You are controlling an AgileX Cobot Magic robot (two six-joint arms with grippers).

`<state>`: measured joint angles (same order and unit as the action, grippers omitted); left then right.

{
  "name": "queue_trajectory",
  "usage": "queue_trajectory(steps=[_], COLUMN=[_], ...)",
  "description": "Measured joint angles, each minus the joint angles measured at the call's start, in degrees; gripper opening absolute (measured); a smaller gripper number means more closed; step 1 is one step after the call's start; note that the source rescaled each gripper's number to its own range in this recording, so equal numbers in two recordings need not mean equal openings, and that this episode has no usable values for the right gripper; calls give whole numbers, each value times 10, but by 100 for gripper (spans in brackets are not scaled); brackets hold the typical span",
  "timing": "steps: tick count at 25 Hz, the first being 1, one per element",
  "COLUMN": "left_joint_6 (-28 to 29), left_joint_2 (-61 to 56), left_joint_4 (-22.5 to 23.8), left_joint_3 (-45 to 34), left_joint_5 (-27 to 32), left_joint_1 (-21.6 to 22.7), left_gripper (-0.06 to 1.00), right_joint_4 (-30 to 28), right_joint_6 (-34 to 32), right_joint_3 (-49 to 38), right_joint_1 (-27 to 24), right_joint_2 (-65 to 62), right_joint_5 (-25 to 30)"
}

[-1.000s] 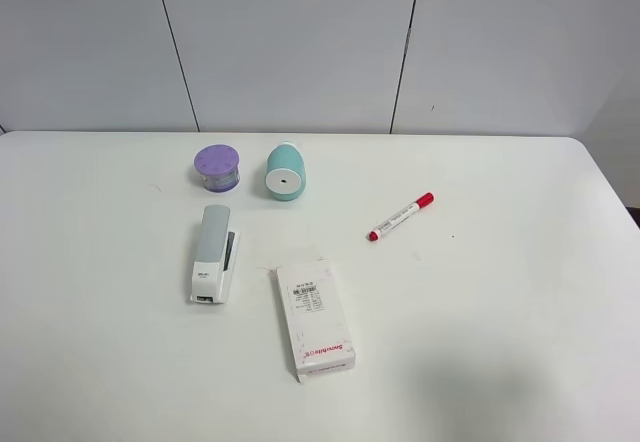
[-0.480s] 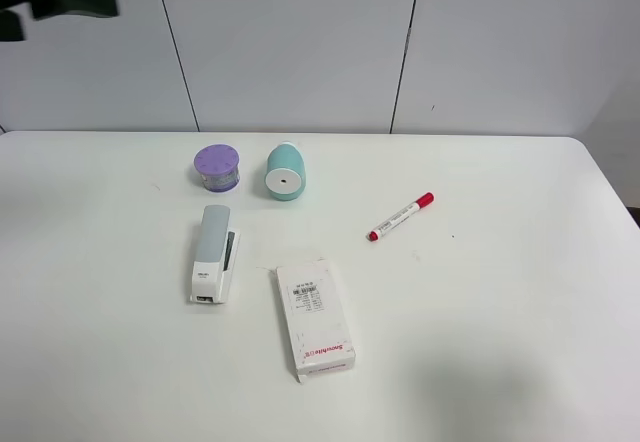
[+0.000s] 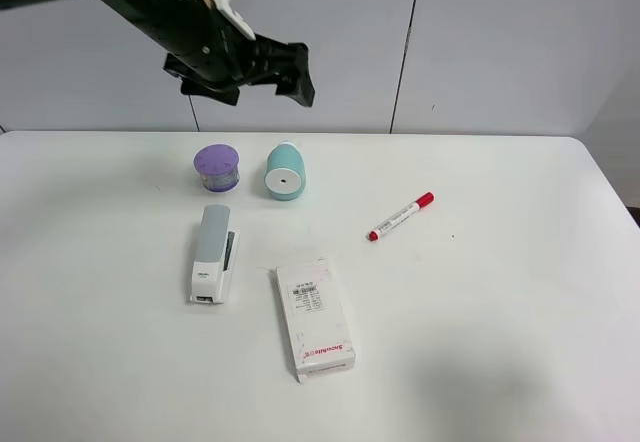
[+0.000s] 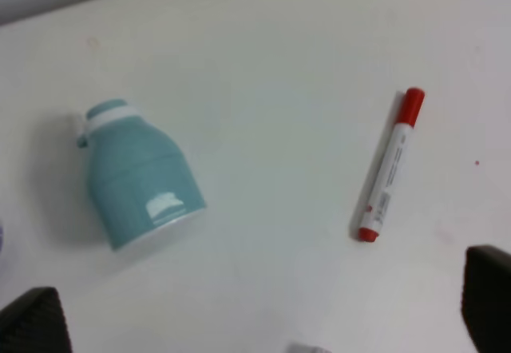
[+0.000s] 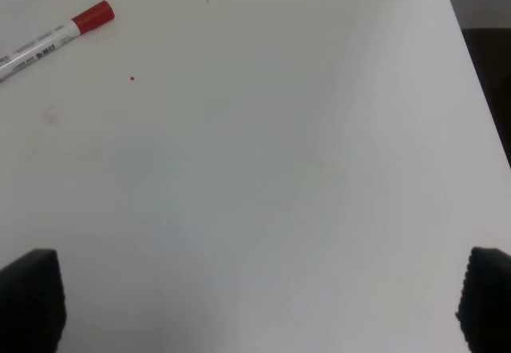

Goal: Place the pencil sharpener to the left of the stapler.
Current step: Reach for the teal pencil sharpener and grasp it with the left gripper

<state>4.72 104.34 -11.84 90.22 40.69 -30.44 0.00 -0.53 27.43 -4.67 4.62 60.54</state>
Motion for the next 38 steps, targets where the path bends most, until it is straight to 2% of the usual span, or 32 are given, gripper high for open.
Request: queue_trajectory(steps=[11,19,23,27,38], left_joint_6=[1,4,14,17,18], left_joint_2=[202,297,315,325,347], left_joint_4=[65,90,118,124,100], left_joint_3=[167,303,311,312,312], left_joint_5=[80,130,136,134,133], left_joint_1=[-11,6,15,21,23], left_gripper=[100,100,100,100,100], right_joint_4=[0,0,0,0,0], right_joint_6=[0,0,0,0,0], right_joint_3=[0,0,0,0,0], right_joint_1=[0,0,0,0,0], right_joint_2=[0,0,0,0,0], right_joint_5=[0,0,0,0,0])
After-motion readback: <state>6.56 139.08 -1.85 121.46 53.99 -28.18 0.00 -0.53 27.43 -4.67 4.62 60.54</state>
